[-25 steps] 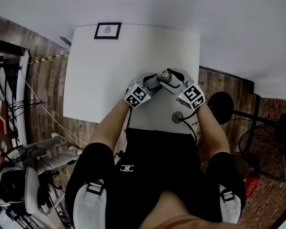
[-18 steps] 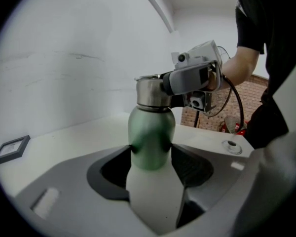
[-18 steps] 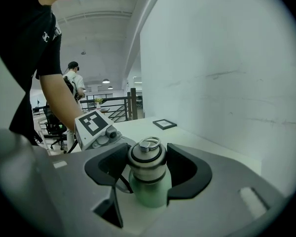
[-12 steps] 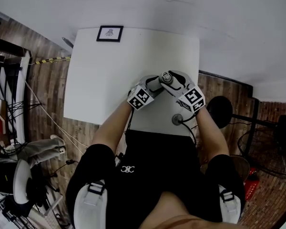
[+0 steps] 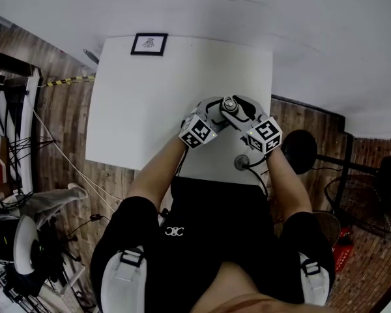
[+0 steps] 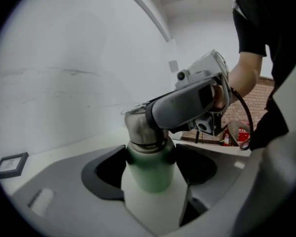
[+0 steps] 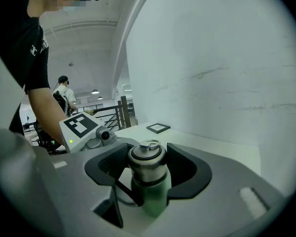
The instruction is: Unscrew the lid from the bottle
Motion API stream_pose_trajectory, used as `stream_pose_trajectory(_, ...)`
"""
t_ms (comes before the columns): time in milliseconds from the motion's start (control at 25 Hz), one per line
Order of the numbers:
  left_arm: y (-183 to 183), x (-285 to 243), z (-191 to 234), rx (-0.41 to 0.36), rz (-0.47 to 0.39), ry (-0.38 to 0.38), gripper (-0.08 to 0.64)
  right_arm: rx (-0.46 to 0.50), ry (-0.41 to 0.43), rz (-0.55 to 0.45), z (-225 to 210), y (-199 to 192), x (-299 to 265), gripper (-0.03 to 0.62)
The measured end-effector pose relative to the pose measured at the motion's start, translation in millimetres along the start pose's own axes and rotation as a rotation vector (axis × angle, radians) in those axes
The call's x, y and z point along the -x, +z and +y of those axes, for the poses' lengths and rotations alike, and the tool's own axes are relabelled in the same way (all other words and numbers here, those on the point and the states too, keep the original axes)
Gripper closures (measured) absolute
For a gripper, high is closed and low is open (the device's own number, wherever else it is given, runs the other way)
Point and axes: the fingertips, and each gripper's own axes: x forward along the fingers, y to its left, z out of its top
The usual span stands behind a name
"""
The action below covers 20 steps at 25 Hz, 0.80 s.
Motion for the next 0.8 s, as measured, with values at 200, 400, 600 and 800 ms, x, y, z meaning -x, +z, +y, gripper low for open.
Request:
stream_pose_trajectory(200,-2,-2,-7,-0.055,0.038,-0.036,0.193,0.038,0.042,0.024,2,-4,8,0.342)
stream_pose_trajectory(400,0,-7,-17,-0.178,0.082,-0.115,0.195,0.255,0.275,0.232,9,-20,16,0.342)
stream_pose_trajectory(600,2,-12,-18,-0.191,0.087,-0.139,0.195,0.450,0.475,0.426,8,-22,24,0.343)
stream_pose_trajectory(800,0,-11,-15,-0.150,0.084,-0.138,0.195,0.450,0.483,0.382,10,0,19,0.344)
